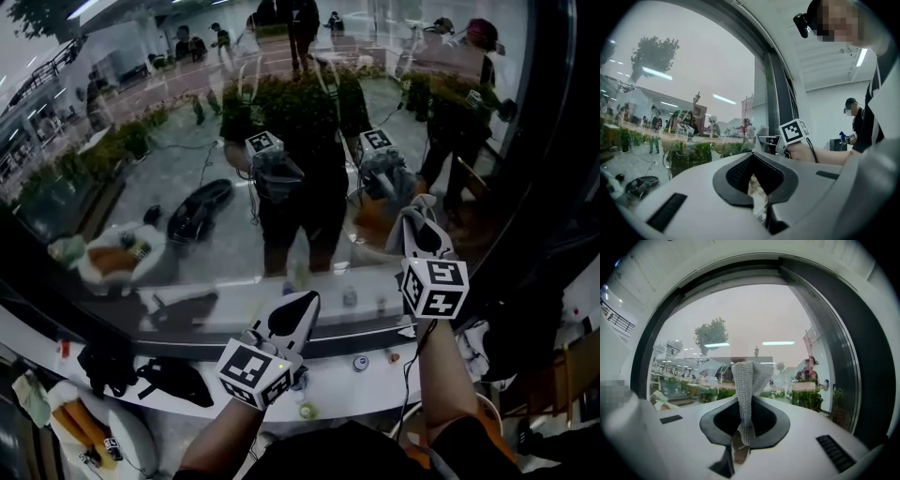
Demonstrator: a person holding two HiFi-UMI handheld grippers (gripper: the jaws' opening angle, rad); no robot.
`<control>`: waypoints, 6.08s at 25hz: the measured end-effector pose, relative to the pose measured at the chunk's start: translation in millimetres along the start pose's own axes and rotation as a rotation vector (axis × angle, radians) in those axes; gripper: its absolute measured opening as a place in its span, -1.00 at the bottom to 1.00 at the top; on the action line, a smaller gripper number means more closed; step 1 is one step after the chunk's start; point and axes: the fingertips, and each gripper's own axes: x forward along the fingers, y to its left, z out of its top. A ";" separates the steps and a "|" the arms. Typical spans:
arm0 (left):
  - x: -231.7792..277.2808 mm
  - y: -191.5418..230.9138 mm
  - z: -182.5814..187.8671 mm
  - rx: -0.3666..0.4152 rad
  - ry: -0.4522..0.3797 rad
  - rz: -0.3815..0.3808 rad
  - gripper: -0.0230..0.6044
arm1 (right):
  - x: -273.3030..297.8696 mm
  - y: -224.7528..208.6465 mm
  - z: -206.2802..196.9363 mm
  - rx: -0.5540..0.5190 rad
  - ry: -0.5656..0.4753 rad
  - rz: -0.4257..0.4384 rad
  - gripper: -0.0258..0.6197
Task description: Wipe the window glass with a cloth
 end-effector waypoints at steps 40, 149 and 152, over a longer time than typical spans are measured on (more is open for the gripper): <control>-239.3 143.5 -4.4 -0.031 -0.041 0.272 -0.91 | 42.9 331.5 46.4 -0.077 -0.031 0.272 -0.76; -412.1 242.7 64.3 0.067 -0.162 0.318 -0.91 | 47.4 606.7 119.1 -0.112 -0.099 0.426 -0.76; -408.7 241.9 61.6 0.047 -0.151 0.322 -0.91 | 51.0 610.4 120.0 -0.121 -0.095 0.427 -0.76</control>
